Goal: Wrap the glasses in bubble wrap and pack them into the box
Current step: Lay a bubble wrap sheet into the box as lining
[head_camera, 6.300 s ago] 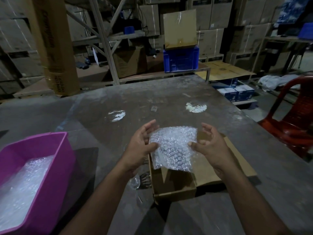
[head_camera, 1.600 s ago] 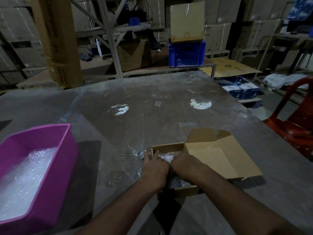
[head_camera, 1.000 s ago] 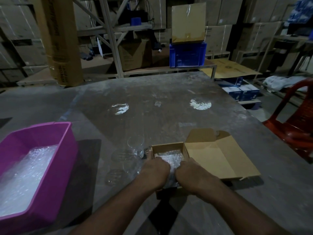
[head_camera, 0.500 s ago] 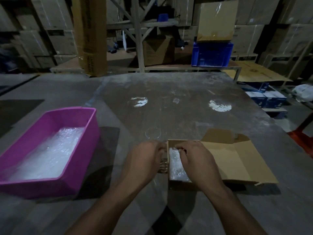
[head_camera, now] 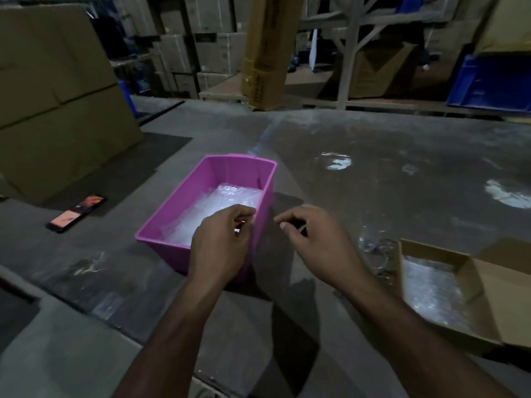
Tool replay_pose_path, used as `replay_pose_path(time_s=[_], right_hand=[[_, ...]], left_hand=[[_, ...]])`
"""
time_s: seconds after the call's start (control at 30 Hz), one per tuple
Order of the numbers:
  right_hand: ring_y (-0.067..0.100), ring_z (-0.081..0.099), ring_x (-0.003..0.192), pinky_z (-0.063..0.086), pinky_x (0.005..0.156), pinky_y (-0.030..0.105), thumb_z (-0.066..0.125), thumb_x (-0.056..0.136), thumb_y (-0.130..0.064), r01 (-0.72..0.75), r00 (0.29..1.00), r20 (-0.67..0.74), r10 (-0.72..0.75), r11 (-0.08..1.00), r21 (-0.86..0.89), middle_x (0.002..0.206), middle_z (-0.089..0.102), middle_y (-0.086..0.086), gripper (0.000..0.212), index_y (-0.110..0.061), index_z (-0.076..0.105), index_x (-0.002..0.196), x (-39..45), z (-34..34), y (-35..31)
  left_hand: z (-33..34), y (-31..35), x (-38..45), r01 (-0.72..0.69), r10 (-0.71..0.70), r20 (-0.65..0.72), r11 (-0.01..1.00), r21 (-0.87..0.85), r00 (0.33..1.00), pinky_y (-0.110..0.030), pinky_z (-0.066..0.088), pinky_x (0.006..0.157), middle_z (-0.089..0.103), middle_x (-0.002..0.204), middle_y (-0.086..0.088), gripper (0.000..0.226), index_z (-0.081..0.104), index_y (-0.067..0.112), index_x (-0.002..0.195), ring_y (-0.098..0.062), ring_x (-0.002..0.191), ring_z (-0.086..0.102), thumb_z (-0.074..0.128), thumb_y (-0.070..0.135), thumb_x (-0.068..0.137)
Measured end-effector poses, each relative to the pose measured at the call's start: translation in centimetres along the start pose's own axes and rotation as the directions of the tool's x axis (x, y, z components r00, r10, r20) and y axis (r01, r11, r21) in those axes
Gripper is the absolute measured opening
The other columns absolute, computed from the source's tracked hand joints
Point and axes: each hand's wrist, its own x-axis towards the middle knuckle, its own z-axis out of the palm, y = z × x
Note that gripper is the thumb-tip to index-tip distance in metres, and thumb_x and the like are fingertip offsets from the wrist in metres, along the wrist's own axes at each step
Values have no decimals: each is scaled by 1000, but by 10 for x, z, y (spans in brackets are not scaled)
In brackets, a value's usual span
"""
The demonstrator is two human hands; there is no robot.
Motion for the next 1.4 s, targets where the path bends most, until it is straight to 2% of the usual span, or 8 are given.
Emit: replay_pose_path(time_s=[0.17, 0.37, 0.53, 0.63, 0.9, 1.07, 1.2, 1.4], right_hand=[[12, 67, 101, 50, 91, 27, 60, 95, -14, 66, 990, 129, -58, 996, -66, 112, 75, -2, 24, -15, 77, 112, 46, 62, -42], [30, 62, 110, 53, 90, 39, 63, 94, -18, 157, 873, 481, 85, 884, -440, 121, 65, 12, 27, -7, 65, 119, 80, 134, -55], [28, 58, 103, 47, 72, 36, 76, 83, -16, 200, 824, 530, 199, 773, -602, 118, 56, 10, 45, -11, 59, 124, 108, 154, -56], [29, 61, 104, 47, 74, 36, 64, 87, -7, 206, 798, 547, 252, 740, -641, 120, 59, 10, 38, -12, 60, 125, 109, 165, -49], [27, 62, 80, 42, 65, 31, 59, 85, 2, 98, 916, 346, 201, 726, -681, 93, 68, 7, 17, -10, 68, 92, 108, 164, -45], [24, 67, 89, 53, 72, 35, 57, 95, -16, -5, 981, 159, 109, 837, -548, 95, 74, 0, 17, -21, 73, 99, 106, 144, -44], [23, 67, 87, 55, 77, 38, 50, 102, -22, -103, 995, -29, 100, 907, -409, 99, 74, 0, 21, -20, 71, 107, 101, 126, -52], [14, 66, 84, 54, 83, 39, 48, 103, -15, -134, 979, -134, 150, 983, 122, 89, 69, -6, 16, -17, 64, 99, 96, 93, -58]], left_hand=[[-32, -65, 24, 92, -93, 13, 995, 44, 996, -29, 57, 84, 76, 107, 8, 22, 74, 21, 115, -5, 89, 69, 70, 24, 94], [-46, -122, 52, 143, -217, 325, 961, 238, 921, -37, 51, 99, 68, 128, 1, 53, 61, 18, 135, -17, 115, 64, 79, 29, 86], [-48, -139, 73, 54, -198, 471, 952, 302, 860, -38, 48, 103, 62, 138, -1, 58, 54, 19, 141, -20, 123, 60, 75, 35, 89], [-46, -145, 83, 14, -185, 554, 955, 297, 812, -36, 45, 106, 56, 145, -2, 68, 48, 20, 146, -22, 128, 56, 77, 40, 87], [-41, -146, 92, -25, -98, 581, 980, 200, 808, -32, 47, 100, 54, 146, 0, 86, 44, 22, 149, -19, 126, 56, 87, 37, 76], [-46, -143, 96, -49, -8, 424, 991, 124, 906, -36, 50, 102, 66, 131, 3, 62, 61, 22, 134, -17, 118, 62, 87, 28, 78], [-55, -135, 104, -35, 12, 264, 996, 80, 964, -25, 46, 81, 74, 112, 10, 28, 73, 26, 112, -5, 95, 62, 80, 24, 86], [-72, -114, 111, 46, 32, 189, 919, -392, 981, -32, 54, 92, 67, 121, 13, 58, 60, 28, 131, -7, 106, 64, 86, 30, 79]])
